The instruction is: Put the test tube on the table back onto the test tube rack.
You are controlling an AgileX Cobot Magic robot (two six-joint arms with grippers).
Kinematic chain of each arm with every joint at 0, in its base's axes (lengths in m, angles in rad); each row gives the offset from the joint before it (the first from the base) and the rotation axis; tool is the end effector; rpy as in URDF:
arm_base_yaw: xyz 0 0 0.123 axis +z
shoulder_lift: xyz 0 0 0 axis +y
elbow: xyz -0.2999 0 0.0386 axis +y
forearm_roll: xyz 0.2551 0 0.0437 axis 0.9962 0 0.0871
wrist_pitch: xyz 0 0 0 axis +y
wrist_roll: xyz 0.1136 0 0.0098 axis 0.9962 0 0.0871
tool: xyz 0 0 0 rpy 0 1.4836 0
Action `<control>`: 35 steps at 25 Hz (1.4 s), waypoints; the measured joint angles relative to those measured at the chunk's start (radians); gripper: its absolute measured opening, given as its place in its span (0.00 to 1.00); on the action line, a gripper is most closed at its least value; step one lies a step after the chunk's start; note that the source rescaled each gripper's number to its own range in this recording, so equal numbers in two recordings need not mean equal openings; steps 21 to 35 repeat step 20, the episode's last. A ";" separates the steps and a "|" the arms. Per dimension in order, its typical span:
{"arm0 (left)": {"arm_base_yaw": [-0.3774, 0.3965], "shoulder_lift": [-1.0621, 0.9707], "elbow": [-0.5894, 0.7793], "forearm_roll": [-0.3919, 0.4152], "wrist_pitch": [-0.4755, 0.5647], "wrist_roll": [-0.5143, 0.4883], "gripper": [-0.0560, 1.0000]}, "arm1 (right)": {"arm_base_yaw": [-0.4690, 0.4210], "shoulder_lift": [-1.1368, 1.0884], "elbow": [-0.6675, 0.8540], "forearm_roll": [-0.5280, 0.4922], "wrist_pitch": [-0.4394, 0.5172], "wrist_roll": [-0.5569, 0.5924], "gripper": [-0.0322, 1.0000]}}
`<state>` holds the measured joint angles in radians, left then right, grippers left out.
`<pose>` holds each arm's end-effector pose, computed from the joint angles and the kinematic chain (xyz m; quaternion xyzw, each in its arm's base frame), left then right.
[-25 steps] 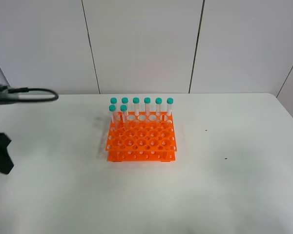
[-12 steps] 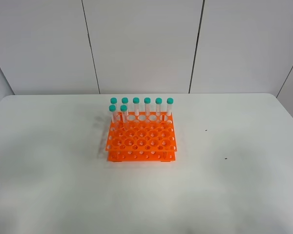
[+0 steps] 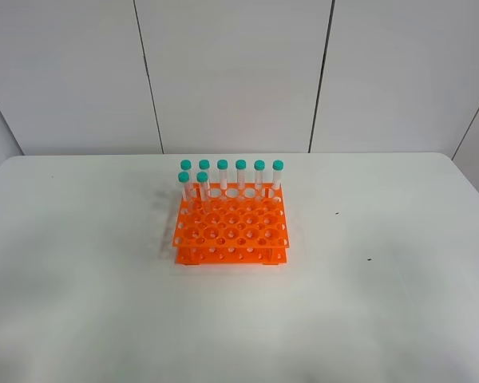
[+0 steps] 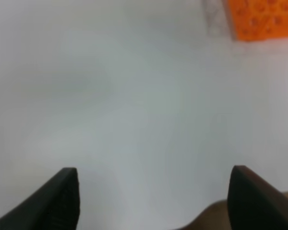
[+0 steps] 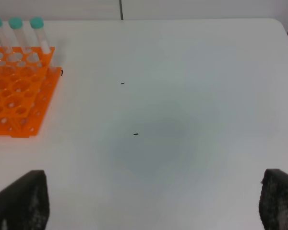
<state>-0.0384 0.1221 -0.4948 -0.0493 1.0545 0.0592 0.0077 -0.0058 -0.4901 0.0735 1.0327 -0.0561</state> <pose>0.0228 -0.0058 0.2676 0.0424 0.8819 -0.0198 0.4690 0.0059 0.0072 0.2702 -0.0278 0.8459 0.0239 0.5321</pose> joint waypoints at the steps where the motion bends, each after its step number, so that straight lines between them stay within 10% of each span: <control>1: 0.000 -0.022 0.000 0.001 0.000 0.000 1.00 | 0.000 0.000 0.000 0.000 0.000 0.000 1.00; 35: 0.000 -0.127 0.002 0.035 0.000 -0.031 1.00 | 0.000 0.000 0.000 0.000 0.000 0.000 1.00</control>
